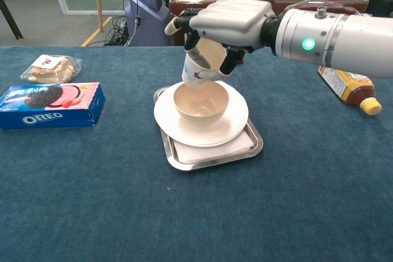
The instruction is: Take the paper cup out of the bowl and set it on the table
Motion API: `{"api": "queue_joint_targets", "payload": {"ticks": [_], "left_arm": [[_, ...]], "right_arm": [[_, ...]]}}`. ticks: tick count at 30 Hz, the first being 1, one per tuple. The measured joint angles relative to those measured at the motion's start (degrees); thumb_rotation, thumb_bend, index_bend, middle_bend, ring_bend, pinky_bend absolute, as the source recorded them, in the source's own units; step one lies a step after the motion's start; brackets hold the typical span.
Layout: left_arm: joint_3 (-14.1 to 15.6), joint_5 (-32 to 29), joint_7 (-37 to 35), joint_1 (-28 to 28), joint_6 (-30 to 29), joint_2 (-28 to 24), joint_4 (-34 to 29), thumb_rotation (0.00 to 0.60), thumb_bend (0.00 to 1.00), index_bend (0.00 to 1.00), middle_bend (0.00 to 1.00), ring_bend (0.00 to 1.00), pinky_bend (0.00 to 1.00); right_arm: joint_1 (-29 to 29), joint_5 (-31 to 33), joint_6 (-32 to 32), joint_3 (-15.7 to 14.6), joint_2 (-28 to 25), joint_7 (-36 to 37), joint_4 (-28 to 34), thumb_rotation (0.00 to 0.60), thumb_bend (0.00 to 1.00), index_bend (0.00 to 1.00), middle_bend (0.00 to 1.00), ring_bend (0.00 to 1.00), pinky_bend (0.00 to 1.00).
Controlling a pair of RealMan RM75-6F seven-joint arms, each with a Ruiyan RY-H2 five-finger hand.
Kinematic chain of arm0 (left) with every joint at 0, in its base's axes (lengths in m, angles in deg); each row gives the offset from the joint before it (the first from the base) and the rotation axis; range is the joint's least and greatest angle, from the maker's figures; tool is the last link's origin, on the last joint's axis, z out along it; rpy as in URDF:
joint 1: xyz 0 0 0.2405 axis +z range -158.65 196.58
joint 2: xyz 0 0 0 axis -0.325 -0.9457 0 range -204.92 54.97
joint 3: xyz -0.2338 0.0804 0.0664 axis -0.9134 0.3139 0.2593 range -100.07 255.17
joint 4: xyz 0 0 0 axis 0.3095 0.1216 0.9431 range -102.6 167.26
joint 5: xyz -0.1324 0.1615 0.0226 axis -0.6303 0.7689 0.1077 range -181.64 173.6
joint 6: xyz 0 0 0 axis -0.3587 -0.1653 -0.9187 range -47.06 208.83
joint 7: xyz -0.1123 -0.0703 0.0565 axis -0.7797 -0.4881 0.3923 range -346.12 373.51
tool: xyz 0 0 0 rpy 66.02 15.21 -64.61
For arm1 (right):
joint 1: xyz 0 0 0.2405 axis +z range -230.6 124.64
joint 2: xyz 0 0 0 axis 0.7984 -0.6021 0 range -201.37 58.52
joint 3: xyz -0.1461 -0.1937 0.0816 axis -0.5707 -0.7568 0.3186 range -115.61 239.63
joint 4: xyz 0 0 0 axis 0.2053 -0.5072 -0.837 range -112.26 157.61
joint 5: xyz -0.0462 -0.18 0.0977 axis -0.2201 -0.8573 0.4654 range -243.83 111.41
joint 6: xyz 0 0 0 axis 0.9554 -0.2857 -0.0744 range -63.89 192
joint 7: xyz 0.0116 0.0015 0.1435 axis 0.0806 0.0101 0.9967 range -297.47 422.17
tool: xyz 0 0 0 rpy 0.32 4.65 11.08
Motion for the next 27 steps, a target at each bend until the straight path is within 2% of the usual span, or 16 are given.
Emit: {"api": "queue_joint_targets", "payload": {"ticks": [9, 16, 21, 27], "left_arm": [[0.08, 0.5, 2.05, -0.23, -0.25, 0.8, 0.19, 0.6, 0.32, 0.31, 0.11, 0.08, 0.33], [0.46, 1.42, 2.93, -0.37, -0.39, 1.16, -0.16, 0.6, 0.32, 0.31, 0.11, 0.08, 0.33], [0.51, 1.53, 3.29, -0.52, -0.22, 1.29, -0.24, 0.6, 0.32, 0.31, 0.11, 0.08, 0.33], [0.76, 1.87, 3.79, -0.67, 0.01, 1.47, -0.29, 0.6, 0.32, 0.31, 0.11, 0.08, 0.33]], "right_arm": [[-2.82, 4.36, -0.38, 0.34, -8.46, -2.3, 9.72, 0.6, 0.45, 0.66, 0.1, 0.01, 0.22], [-6.15, 9.39, 0.89, -1.26, -15.6, -2.08, 16.17, 0.6, 0.45, 0.66, 0.1, 0.01, 0.22], [-7.85, 10.36, 1.92, -2.91, -17.19, 0.16, 16.69, 0.6, 0.45, 0.67, 0.1, 0.01, 0.22], [-8.98, 10.06, 2.89, -4.46, -16.39, 2.31, 13.87, 0.6, 0.45, 0.67, 0.1, 0.01, 0.22]]}}
